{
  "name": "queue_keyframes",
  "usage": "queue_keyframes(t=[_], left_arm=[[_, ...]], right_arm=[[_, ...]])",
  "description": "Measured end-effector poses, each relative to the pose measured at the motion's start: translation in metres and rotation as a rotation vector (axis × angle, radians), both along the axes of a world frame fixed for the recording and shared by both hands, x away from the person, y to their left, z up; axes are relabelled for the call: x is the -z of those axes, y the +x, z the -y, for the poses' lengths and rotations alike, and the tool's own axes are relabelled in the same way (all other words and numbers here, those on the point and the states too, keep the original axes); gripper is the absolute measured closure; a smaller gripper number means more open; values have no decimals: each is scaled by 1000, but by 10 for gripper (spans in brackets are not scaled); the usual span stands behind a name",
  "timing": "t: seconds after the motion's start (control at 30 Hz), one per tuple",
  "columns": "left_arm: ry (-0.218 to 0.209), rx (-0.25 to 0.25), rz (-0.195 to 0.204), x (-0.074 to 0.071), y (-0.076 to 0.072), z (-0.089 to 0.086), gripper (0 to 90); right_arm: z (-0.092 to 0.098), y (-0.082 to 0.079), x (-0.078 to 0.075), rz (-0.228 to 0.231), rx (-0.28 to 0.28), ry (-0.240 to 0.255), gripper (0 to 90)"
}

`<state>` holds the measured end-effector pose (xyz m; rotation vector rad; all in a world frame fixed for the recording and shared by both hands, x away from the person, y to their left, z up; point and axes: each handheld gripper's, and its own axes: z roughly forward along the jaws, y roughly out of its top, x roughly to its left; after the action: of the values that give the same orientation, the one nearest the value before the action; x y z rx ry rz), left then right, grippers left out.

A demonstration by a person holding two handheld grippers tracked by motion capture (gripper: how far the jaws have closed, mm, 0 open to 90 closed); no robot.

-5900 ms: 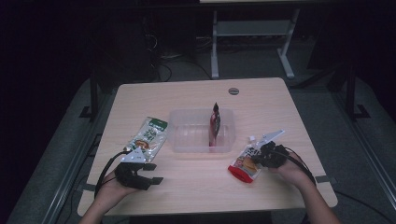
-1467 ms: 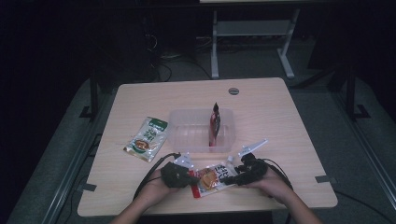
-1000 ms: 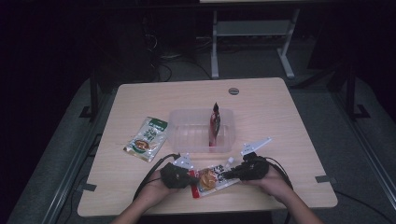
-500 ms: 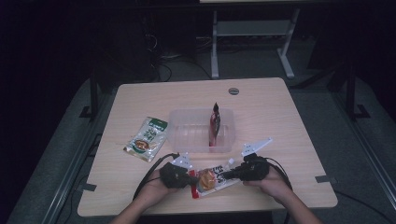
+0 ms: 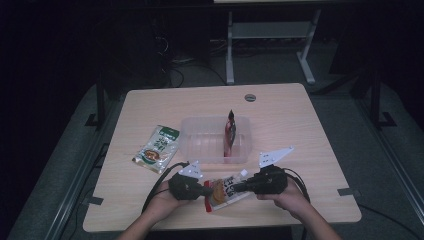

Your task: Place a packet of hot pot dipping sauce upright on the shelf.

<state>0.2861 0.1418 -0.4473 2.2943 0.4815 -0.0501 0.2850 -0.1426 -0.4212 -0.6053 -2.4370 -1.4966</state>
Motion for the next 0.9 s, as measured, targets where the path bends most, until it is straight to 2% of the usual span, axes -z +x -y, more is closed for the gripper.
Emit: queue_keyframes(t=[0.23,0.33,0.47,0.53,0.67,0.73,0.9], left_arm=[[-37,12,5,-3,-5,5,896],[-36,36,16,-4,-7,8,895],[-48,40,13,-5,-10,10,875],[-40,51,17,-7,-9,8,862],[-73,27,8,-13,-9,-1,824],[-79,32,10,-17,-10,-5,801],[-51,30,9,-24,-12,-18,707]], right_arm=[[-7,-5,-8,12,-27,44,900],[-8,-6,-11,20,-34,64,900],[-7,-7,-14,22,-40,73,899],[-7,-8,-15,26,-43,78,900],[-6,-9,-17,33,-37,82,900],[-5,-10,-18,37,-34,81,900],[-7,-12,-19,41,-35,60,899]])
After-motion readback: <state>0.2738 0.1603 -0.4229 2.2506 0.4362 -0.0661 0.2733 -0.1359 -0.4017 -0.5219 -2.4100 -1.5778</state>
